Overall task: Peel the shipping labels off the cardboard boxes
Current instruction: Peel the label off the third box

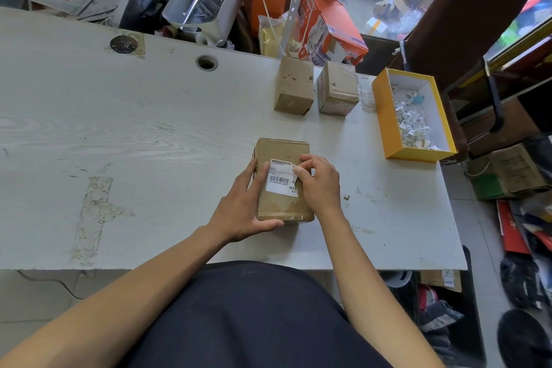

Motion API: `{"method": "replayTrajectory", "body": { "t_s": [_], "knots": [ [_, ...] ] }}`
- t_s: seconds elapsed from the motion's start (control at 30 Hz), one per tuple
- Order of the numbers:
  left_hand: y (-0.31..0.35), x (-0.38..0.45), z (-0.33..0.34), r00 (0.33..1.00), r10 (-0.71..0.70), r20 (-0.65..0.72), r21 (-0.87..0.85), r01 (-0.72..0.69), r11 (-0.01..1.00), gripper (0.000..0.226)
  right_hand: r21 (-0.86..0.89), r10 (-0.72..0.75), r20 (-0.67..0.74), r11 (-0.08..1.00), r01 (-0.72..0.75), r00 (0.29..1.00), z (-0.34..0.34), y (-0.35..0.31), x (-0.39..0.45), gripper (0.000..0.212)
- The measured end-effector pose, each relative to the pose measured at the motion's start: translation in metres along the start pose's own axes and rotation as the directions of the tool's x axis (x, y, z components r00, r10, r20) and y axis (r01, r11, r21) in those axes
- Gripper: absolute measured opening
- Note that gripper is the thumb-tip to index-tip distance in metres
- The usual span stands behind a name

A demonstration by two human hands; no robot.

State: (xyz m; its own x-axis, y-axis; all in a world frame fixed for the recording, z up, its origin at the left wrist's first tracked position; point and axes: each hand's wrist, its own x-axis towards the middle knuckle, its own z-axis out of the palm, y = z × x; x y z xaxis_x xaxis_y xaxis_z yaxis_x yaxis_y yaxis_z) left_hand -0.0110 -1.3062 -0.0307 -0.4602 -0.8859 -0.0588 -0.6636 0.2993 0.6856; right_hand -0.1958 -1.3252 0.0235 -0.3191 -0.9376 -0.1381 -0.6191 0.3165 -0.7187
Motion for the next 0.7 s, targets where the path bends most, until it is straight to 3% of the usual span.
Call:
{"method": "replayTrajectory", "body": {
  "t_s": [0.7],
  "knots": [
    [0.0013, -0.0009, -0.0008, 1.0, -0.015, 0.003, -0.02, 0.015, 1.0, 0.127, 0.021, 0.002, -0.012, 1.0, -0.001, 1.0, -0.0006, -0.0005, 0.0003, 0.018]
  ]
}}
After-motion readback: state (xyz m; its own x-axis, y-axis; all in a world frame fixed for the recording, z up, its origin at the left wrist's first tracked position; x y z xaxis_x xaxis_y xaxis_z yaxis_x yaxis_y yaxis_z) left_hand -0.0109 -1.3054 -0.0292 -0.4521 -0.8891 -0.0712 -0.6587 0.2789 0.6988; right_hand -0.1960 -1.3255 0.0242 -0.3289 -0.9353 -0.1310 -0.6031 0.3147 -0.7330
